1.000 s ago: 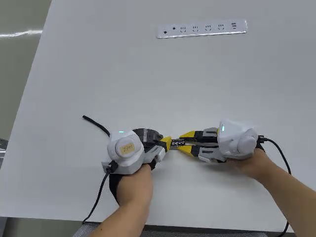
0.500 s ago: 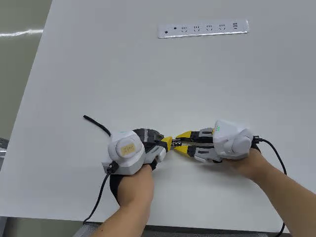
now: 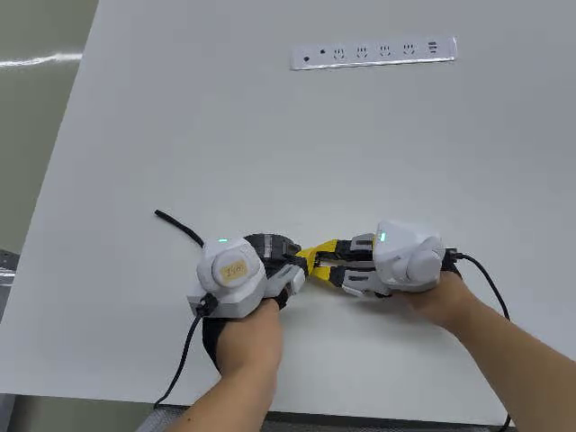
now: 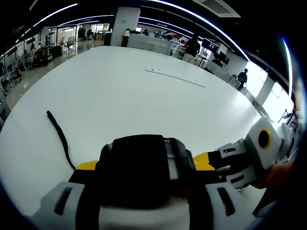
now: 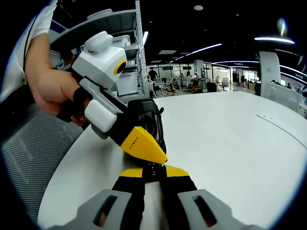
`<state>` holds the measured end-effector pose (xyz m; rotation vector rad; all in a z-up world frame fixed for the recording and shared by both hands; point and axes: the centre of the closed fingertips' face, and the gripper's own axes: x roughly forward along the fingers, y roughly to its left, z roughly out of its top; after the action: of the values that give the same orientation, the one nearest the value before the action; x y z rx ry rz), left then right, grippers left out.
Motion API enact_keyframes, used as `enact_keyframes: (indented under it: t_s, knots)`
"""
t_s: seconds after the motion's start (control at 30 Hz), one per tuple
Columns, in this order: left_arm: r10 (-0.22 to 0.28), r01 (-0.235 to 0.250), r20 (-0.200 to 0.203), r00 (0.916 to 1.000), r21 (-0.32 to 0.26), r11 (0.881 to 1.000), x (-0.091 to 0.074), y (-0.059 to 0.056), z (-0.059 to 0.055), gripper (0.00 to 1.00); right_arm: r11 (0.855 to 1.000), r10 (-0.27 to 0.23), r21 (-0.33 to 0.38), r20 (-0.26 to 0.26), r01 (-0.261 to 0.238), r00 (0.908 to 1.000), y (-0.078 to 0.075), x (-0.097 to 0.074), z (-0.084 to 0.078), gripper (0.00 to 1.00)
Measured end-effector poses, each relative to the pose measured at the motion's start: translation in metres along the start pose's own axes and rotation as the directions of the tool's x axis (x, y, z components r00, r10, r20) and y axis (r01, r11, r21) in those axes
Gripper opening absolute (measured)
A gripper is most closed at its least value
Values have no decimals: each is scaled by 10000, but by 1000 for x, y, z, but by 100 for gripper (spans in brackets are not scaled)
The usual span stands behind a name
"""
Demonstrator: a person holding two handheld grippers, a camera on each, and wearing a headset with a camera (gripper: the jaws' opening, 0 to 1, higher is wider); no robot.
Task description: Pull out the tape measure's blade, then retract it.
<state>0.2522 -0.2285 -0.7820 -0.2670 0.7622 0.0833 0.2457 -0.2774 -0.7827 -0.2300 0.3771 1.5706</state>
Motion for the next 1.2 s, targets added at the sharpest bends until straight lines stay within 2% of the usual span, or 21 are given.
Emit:
enact_keyframes:
  t_s: [0.3, 0.63, 1.2]
  knots:
    - [-10, 10, 9, 10000, -16, 10000, 0, 0, 0, 72, 10000, 31, -40, 4, -31, 10000, 0, 2, 0, 12]
    - [-22, 22, -19, 10000, -24, 10000, -2, 3, 0, 73, 9982, 499, -315, -139, -503, 9987, 2, 7, 1, 13]
    - [-20, 21, 88, 10000, -45, 10000, -2, 4, 1, 73, 9990, 441, -67, -73, -442, 9990, 2, 7, 1, 14]
